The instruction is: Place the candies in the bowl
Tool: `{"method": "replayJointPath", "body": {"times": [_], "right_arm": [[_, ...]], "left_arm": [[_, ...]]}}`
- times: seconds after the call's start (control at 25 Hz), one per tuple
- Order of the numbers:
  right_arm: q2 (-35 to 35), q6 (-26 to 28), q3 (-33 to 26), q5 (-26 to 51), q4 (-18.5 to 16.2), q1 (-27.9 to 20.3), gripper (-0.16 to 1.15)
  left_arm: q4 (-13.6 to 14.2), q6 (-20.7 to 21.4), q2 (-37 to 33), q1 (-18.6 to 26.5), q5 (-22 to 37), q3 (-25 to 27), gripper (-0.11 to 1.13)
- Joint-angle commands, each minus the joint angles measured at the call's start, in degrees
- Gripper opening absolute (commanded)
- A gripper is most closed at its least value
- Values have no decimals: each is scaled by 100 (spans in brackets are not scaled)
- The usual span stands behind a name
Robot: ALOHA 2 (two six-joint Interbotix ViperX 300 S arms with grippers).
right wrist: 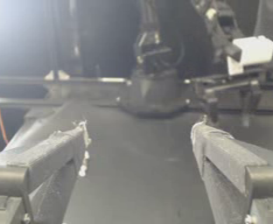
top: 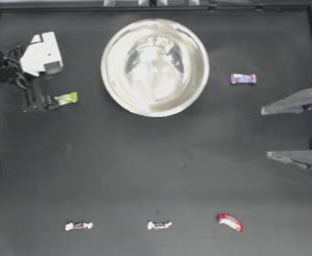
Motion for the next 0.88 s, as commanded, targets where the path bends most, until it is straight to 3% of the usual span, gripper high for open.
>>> {"method": "replayJointPath", "body": {"times": [0.04, 0.88], "right_arm": [[53, 9, -70, -44, 18, -9, 99], [281, 9, -88, -114, 18, 0, 99]], "left_arm": [[-26, 97, 114, 44, -114, -123, 102], [-211, 264, 1143, -62, -598, -202, 101]]}}
